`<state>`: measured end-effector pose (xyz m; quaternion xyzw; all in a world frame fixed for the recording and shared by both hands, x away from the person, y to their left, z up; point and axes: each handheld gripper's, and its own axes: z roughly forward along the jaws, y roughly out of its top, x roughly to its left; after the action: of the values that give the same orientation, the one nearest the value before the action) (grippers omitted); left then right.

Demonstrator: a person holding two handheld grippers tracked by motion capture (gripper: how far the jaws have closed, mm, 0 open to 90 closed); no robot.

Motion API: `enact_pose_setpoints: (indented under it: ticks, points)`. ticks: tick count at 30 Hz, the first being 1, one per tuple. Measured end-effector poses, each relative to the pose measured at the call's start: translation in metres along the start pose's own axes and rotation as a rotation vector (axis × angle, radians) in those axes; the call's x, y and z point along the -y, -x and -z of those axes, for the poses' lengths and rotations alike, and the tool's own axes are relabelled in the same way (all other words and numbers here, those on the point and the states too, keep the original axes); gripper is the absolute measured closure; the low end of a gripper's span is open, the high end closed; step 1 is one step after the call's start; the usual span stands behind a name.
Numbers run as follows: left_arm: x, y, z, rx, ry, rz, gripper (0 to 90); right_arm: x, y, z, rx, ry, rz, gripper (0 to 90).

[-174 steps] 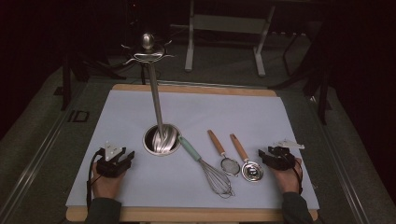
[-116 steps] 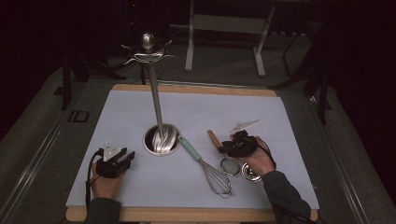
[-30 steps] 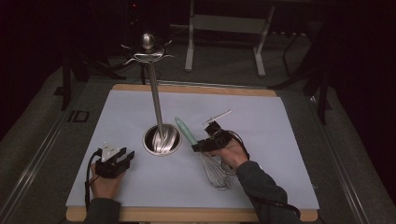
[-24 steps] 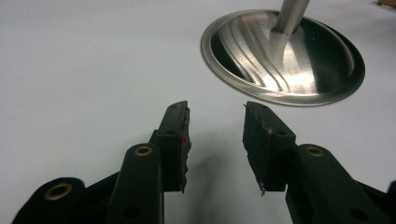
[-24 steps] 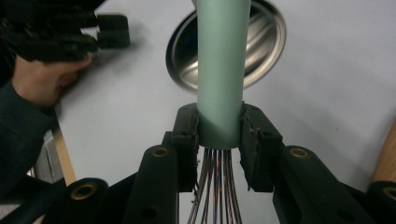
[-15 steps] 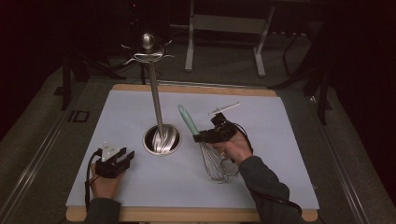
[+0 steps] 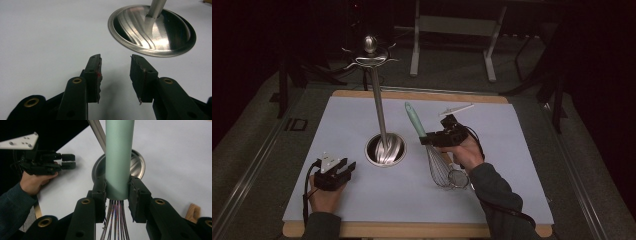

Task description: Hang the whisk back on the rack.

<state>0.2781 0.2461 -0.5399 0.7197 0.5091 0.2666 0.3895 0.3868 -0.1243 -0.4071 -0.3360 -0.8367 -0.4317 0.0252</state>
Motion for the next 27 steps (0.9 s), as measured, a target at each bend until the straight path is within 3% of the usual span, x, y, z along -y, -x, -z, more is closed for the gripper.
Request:
enact_pose_setpoints:
  ticks: [19,27]
  points:
    - [0.001,0.000,0.001,0.001,0.010,0.009,61.4,-0.015,-0.012,0.022,0.013,0.100,0.169,69.2]
    - [0.000,-0.001,0.001,0.001,0.009,0.012,60.8,-0.019,-0.019,0.030,0.006,0.135,0.287,69.2]
